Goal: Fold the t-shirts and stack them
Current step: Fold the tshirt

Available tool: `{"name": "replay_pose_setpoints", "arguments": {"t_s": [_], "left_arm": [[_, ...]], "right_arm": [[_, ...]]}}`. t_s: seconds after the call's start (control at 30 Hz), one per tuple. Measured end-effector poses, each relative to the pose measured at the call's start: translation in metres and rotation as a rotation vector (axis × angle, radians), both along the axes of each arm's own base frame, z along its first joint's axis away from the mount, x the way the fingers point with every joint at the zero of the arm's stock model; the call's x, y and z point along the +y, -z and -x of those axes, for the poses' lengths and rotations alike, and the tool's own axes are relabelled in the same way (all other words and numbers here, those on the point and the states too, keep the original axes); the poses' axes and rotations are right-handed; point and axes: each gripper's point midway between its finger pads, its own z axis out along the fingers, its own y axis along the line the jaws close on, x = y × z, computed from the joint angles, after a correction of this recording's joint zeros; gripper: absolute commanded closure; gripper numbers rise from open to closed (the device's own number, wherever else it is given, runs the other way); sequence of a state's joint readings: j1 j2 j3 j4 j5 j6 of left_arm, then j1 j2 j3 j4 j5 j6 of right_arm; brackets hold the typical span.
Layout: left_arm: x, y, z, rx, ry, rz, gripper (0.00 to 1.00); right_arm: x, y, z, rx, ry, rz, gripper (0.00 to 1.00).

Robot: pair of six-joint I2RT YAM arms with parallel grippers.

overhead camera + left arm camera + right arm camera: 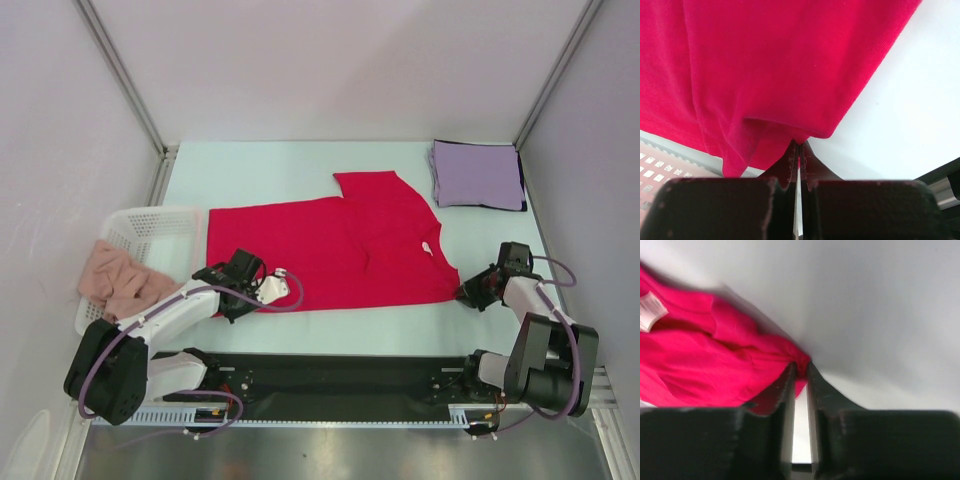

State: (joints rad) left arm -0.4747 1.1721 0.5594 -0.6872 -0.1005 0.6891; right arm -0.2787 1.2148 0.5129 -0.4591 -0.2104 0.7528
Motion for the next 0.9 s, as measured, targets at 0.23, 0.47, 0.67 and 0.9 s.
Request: {"name": "replay_pose_setpoints", "arguments": {"t_s": [0.23,0.47,0.67,0.9], "left_arm": [[0.0,0.0,0.0,0.002,0.001,0.002,1.0],[-0.008,0.002,0.008,0.048,0.021,0.044,1.0],[-0.025,-0.004,0.021,0.122,0.091,0.121,1.0],[-0.031,-0.003,0.057,0.268,0.202,0.132,1.0]], "right_arm": [[-0.004,0.002,-0.004,0.001,0.037,-0.016,1.0],[-0.036,-0.014,0.035,0.028,0.256,-0.026,1.0],[-0.039,-0.013,0.062,0.123,0.335,-0.069,1.0],[-0.05,-0.024,0.079,0.209,0.37,-0.027,1.0]]}}
